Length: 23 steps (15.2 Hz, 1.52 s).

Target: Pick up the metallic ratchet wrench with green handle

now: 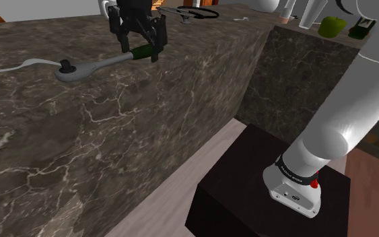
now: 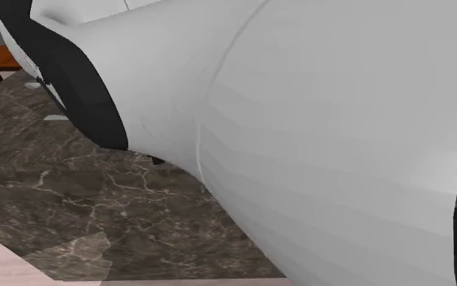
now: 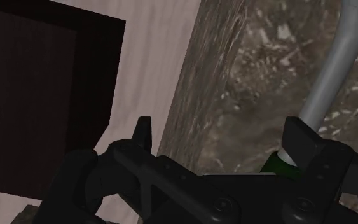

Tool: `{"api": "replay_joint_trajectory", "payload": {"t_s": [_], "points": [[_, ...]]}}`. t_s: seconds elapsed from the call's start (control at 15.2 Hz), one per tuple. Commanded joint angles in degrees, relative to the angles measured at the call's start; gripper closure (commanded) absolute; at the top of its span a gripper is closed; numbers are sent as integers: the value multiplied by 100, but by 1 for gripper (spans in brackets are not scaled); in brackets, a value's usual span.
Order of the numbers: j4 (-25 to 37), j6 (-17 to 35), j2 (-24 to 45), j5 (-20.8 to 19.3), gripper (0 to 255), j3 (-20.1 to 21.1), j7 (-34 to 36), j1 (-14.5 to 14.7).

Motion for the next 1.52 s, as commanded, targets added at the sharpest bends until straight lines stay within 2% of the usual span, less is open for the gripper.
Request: {"api": "replay_joint_trajectory", "payload": {"t_s": [0.0, 0.26, 0.33, 0.79, 0.92, 0.99, 1.45], "points": [[541, -88, 510, -364, 0, 24, 690, 170], [2111, -582, 1665, -1136, 0, -152, 1810, 819], [2132, -588, 1674, -1136, 0, -175, 1816, 841], [1250, 108, 1470, -1009, 0, -172, 1810, 619], [1249, 109, 1469, -1009, 0, -172, 1810, 619], [1266, 98, 1476, -1012, 255, -176, 1800, 616], [1272, 95, 1478, -1013, 255, -176, 1800, 617]]}}
